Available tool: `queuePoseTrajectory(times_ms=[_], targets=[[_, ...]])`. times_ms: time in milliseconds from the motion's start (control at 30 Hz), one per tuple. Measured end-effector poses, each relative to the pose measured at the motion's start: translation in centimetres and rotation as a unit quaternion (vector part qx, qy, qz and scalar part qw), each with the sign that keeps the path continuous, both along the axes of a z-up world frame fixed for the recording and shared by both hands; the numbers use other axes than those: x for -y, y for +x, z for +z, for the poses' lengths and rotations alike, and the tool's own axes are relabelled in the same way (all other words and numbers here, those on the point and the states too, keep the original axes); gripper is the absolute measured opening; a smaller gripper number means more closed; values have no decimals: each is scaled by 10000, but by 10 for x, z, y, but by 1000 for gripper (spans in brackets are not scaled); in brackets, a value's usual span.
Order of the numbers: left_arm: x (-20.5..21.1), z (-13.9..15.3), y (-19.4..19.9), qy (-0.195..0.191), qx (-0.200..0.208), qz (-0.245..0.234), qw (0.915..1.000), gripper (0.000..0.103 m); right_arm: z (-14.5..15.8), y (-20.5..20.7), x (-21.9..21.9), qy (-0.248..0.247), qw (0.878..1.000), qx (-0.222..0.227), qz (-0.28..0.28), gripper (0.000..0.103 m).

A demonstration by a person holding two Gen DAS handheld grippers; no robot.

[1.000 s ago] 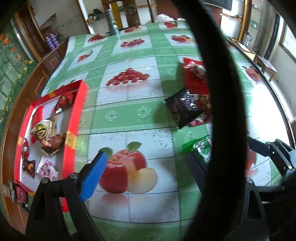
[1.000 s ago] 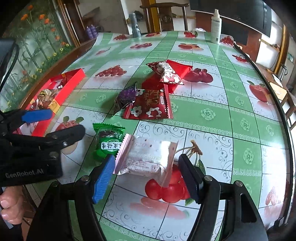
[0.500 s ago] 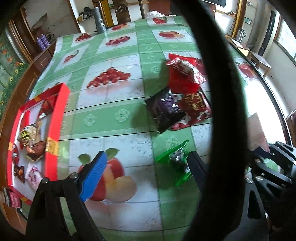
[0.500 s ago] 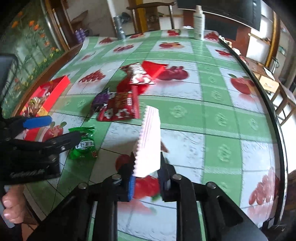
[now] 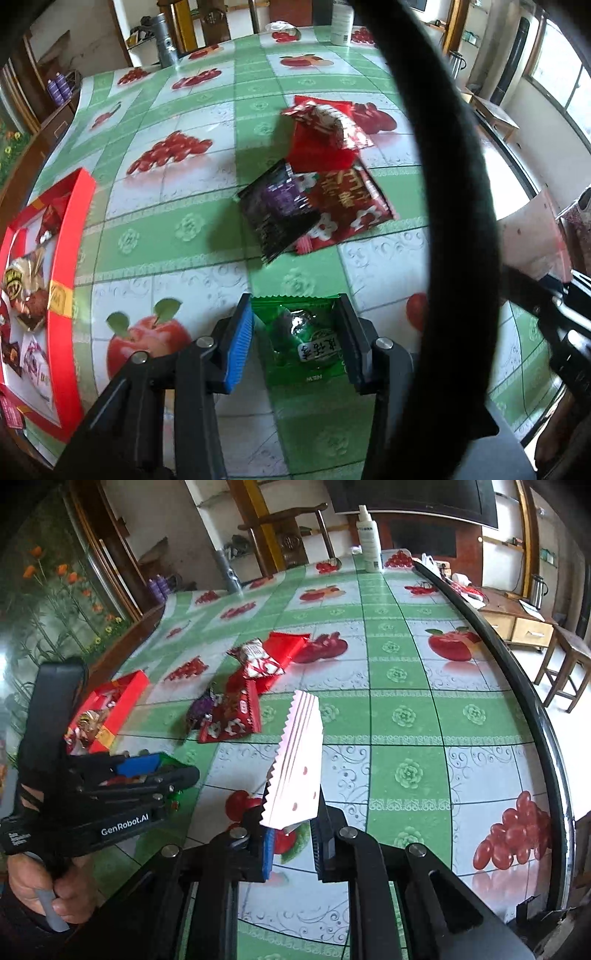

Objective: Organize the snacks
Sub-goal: 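Carry the green packet with the left tool while the right tool carries the white-pink packet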

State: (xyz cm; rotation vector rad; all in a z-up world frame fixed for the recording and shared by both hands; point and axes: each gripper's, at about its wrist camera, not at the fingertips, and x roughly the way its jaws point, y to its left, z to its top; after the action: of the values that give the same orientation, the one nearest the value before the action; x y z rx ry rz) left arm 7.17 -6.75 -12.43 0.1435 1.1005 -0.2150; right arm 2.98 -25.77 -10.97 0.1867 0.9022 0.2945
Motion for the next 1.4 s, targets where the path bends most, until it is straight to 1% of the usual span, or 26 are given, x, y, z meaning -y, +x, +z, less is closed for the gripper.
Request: queuePoseTrajectory(times_ms=[67, 233, 300, 433, 600, 967, 1133, 1400], targets=[[-9, 2, -2, -101, -40, 41, 9999, 45, 2, 0, 1, 55, 10000, 30, -4, 15], [-30, 14, -10, -179, 85, 294, 9994, 45, 6, 0, -6, 201, 9997, 109, 108, 15], [-36, 21, -13, -134, 193, 382, 9990, 45, 7, 1, -11, 329, 9992, 109, 180, 15], [-50, 34, -22, 42, 482, 594, 9971, 45, 11, 0, -22, 406, 9985, 183, 316, 15], [-68, 44, -25, 86, 671, 817, 9944, 45, 18, -1, -34, 587, 9969, 234, 466, 15], [-101, 62, -35, 79, 966, 1176, 9883, 45, 27, 0, -67, 652, 9937, 283, 863, 14], [-116, 67, -38, 18, 1039, 1297, 9861, 45, 30, 0, -82, 635, 9923, 279, 1023, 14], [-148, 71, -43, 5, 1123, 1628, 9802, 45, 34, 2, -109, 644, 9887, 280, 1326, 14]])
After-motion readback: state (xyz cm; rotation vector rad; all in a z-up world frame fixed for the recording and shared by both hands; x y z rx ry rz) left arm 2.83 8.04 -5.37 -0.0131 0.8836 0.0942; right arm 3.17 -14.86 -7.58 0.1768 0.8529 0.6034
